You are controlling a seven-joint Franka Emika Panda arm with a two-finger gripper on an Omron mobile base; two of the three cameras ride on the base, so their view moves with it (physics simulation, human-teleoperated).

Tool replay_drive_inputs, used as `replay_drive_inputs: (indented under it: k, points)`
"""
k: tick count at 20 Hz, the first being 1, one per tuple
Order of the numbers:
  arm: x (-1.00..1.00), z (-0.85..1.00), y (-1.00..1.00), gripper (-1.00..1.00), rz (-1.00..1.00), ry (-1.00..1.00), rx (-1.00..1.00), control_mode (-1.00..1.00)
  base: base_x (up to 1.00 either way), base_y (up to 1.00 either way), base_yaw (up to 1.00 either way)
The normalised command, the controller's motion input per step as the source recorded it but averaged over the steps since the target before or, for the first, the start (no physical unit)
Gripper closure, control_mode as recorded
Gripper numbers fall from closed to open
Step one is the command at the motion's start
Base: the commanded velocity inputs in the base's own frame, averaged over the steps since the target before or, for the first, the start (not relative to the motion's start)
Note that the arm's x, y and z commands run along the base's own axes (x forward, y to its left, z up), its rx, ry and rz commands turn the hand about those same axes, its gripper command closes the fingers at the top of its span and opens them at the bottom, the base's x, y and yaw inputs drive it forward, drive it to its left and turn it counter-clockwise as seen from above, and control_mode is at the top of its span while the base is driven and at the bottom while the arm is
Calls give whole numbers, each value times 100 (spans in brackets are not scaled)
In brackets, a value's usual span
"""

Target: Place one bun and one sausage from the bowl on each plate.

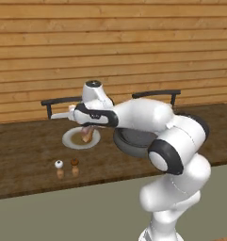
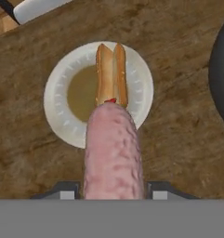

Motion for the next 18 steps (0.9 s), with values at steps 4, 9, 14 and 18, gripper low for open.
replay_drive_inputs:
  k: [4,9,14,18]
  points:
    - [47,-49,40,100,15,0,-15,-100,0,0,0]
    - [32,-66,19,100,13,0,-14,-100,0,0,0]
    - [56,-13,0,100,0,0,0,-100,0,0,0]
    - [61,-21,11,100,0,0,-2,-100,0,0,0]
